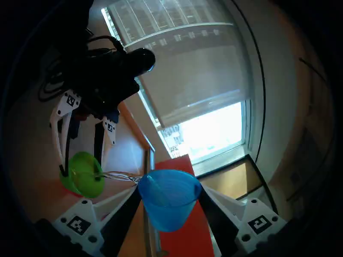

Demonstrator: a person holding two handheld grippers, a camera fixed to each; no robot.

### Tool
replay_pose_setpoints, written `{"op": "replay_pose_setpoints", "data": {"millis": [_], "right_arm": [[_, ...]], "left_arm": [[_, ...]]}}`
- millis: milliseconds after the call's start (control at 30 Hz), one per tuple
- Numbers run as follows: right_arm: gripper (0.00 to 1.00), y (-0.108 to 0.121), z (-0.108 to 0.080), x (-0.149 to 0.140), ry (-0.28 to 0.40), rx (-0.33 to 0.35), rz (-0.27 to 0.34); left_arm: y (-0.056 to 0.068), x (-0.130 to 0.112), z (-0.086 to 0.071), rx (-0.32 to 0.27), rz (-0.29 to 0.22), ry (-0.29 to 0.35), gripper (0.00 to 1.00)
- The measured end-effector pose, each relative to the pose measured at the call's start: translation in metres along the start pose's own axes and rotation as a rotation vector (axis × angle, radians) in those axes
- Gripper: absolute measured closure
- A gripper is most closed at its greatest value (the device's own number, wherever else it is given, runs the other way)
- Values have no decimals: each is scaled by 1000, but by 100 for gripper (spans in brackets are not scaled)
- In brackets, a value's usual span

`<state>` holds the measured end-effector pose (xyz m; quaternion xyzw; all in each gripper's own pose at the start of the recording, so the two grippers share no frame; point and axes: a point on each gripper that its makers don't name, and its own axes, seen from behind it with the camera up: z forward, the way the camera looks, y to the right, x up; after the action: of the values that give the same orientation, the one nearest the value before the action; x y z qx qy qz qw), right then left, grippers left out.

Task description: Pour water

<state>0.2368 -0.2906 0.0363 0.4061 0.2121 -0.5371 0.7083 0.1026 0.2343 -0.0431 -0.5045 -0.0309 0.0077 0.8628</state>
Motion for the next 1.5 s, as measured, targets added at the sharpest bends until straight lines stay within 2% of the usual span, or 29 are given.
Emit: {"op": "replay_pose_setpoints", "data": {"millis": [1500], "right_arm": [[8,13,-2,5,-5,-47,-148]], "left_arm": [[-2,1,2,4,1,0,13]]}}
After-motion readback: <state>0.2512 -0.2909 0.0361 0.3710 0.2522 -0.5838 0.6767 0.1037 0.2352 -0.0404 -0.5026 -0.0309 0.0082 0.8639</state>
